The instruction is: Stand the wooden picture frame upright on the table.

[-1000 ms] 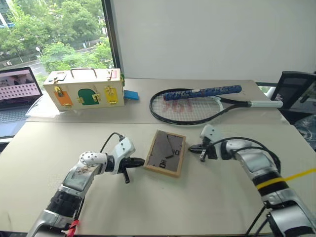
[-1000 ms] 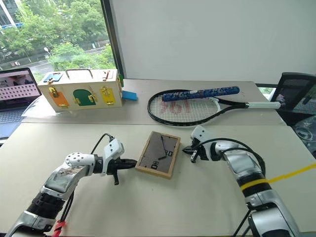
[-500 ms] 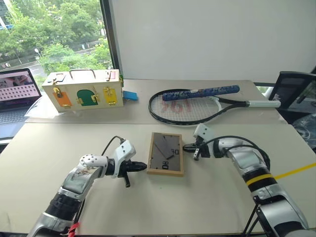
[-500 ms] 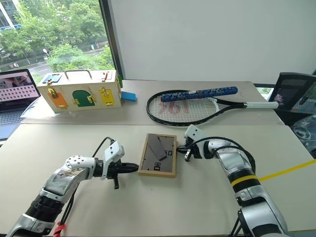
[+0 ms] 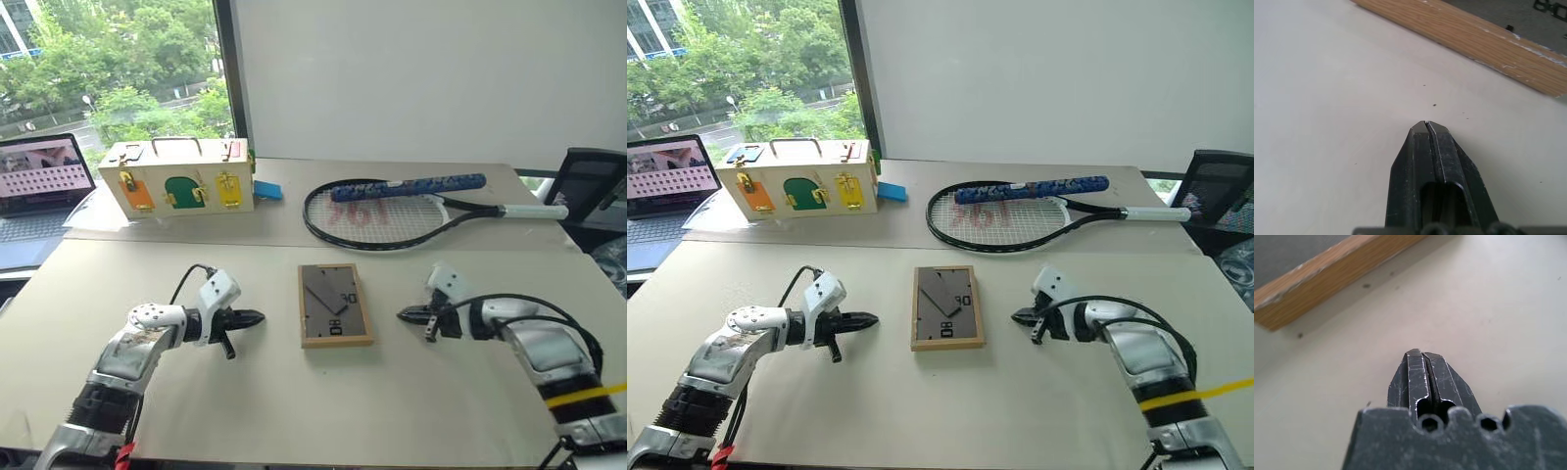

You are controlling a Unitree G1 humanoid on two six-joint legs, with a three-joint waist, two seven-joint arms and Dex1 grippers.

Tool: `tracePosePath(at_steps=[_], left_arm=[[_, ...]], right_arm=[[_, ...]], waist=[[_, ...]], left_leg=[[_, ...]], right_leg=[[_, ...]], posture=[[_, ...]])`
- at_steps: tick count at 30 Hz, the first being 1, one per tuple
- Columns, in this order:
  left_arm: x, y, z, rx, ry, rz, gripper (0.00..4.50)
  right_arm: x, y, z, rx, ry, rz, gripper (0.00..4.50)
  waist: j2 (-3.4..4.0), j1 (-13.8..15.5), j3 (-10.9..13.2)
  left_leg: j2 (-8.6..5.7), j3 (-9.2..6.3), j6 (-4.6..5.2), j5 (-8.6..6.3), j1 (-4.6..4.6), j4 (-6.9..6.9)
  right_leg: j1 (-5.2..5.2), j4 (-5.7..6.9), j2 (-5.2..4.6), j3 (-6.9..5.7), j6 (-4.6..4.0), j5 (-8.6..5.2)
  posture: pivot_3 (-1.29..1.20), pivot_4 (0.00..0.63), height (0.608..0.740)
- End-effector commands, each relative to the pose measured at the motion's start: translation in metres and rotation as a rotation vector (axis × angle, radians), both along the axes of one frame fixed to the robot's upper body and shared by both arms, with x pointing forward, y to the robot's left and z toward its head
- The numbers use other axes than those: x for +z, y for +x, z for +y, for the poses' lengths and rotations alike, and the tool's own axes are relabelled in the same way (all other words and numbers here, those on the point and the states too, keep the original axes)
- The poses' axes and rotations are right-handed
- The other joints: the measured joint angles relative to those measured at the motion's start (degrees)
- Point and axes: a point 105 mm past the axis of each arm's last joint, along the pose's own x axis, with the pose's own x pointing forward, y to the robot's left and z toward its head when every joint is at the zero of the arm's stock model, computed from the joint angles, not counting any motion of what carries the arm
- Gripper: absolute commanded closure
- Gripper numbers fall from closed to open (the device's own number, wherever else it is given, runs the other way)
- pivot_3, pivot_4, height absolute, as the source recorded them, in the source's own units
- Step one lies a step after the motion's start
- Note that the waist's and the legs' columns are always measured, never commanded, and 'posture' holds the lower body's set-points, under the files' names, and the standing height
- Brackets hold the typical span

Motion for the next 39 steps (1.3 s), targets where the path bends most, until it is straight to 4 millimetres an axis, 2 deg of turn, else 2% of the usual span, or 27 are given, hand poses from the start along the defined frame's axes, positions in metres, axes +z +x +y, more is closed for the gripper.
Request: tracePosePath(at_steps=[1,4,6,9,11,14,16,18,23,26,29,36,37,39], left_arm=[[0.018,0.009,0.001,0.062,-0.102,-0.006,4.24],[0.033,0.008,-0.001,0.069,-0.208,0.033,3.41],[0.046,0.008,-0.001,0.098,-0.328,0.105,2.71],[0.047,0.005,0.001,0.153,-0.398,0.255,1.75],[0.049,0.009,0.002,0.217,-0.495,0.358,0.97],[0.062,0.006,-0.012,0.197,-0.6,0.449,0.03],[0.071,0.006,-0.019,0.183,-0.636,0.477,0.0],[0.071,0.006,-0.022,0.205,-0.618,0.503,0.0],[0.07,0.01,-0.022,0.26,-0.681,0.613,0.0],[0.059,0.008,-0.019,0.293,-0.634,0.657,0.0],[0.053,0.009,-0.02,0.311,-0.614,0.701,0.0],[0.038,0.002,-0.05,0.236,-0.587,0.846,0.0],[0.036,0.001,-0.052,0.23,-0.584,0.858,0.0],[0.027,-0.006,-0.063,0.209,-0.549,0.892,0.0]], right_arm=[[0.036,-0.017,0.018,0.1,0.125,-0.056,4.5],[0.049,-0.021,0.015,0.09,0.158,-0.062,4.5],[0.062,-0.023,0.013,0.095,0.164,-0.084,3.9],[0.073,-0.024,0.013,0.116,0.155,-0.118,3.1],[0.074,-0.02,0.015,0.124,0.148,-0.135,2.3],[0.064,-0.01,0.013,0.107,0.098,-0.154,1.35],[0.059,-0.008,0.012,0.11,0.091,-0.149,0.67],[0.056,-0.002,0.01,0.099,0.061,-0.186,0.09],[0.041,0.003,0.001,0.103,0.02,-0.182,0.09],[0.032,0.004,-0.006,0.124,-0.031,-0.174,0.75],[0.029,0.016,-0.009,0.116,-0.067,-0.215,1.8],[0.015,0.032,0.0,0.172,-0.113,-0.216,4.23],[0.013,0.032,0.002,0.184,-0.118,-0.216,4.44],[0.008,0.031,0.011,0.226,-0.108,-0.202,4.44]], waist=[[0.02,-0.1,0.0],[0.02,-0.1,0.0],[0.02,0.0,0.0],[-0.01,0.0,0.1],[-0.01,0.0,0.1],[-0.02,0.0,0.1],[-0.04,0.1,0.1],[-0.05,0.0,0.1],[-0.05,-0.1,0.1],[-0.05,-0.2,0.1],[-0.05,-0.2,0.1],[-0.05,0.0,0.1],[-0.05,0.0,0.1],[-0.05,0.0,0.1]], left_leg=[[0.0,0.0,0.0,0.0,0.0,0.0],[0.0,0.0,0.0,0.0,-0.06,0.02],[0.0,0.0,0.0,0.0,-0.06,0.01],[0.0,0.0,0.0,0.0,-0.09,0.02],[0.0,0.0,0.01,0.0,-0.08,0.02],[0.0,0.0,0.01,-0.01,-0.08,0.04],[-0.01,0.0,0.01,-0.01,-0.09,0.04],[-0.01,-0.01,0.01,-0.01,-0.12,0.02],[-0.01,-0.01,0.01,-0.01,-0.09,-0.01],[-0.01,-0.01,0.01,-0.01,-0.09,0.0],[-0.01,-0.01,0.01,-0.01,-0.09,-0.02],[-0.03,-0.01,0.0,-0.01,-0.09,-0.01],[-0.03,-0.01,-0.01,-0.01,-0.09,-0.02],[-0.03,-0.01,-0.01,-0.01,-0.09,-0.03]], right_leg=[[0.0,0.0,0.0,0.0,0.0,0.0],[-0.03,0.01,0.0,0.01,0.0,0.01],[-0.03,0.0,0.0,0.0,0.01,0.0],[-0.04,0.0,0.0,-0.01,0.01,0.0],[-0.03,-0.02,0.0,-0.02,0.03,-0.01],[-0.03,-0.04,0.0,-0.03,0.04,-0.01],[-0.03,-0.07,-0.01,-0.02,0.04,-0.01],[-0.03,-0.08,0.0,-0.05,0.03,0.0],[-0.03,-0.07,-0.01,-0.05,0.01,0.01],[-0.03,-0.08,-0.01,-0.04,0.01,0.02],[-0.03,-0.08,-0.01,-0.04,-0.06,0.05],[-0.02,-0.08,-0.03,-0.04,-0.24,0.18],[-0.02,-0.08,-0.02,-0.04,-0.29,0.21],[-0.02,-0.08,-0.02,-0.04,-0.3,0.21]], posture=[[0.0,0.15,0.72],[0.0,0.15,0.72],[0.0,0.15,0.72],[0.0,0.15,0.72],[0.0,0.15,0.72],[0.0,0.15,0.72],[0.0,0.15,0.72],[0.0,0.15,0.72],[0.0,0.15,0.72],[0.0,0.15,0.72],[0.0,0.15,0.72],[0.0,0.15,0.72],[0.0,0.15,0.72],[0.0,0.15,0.72]])
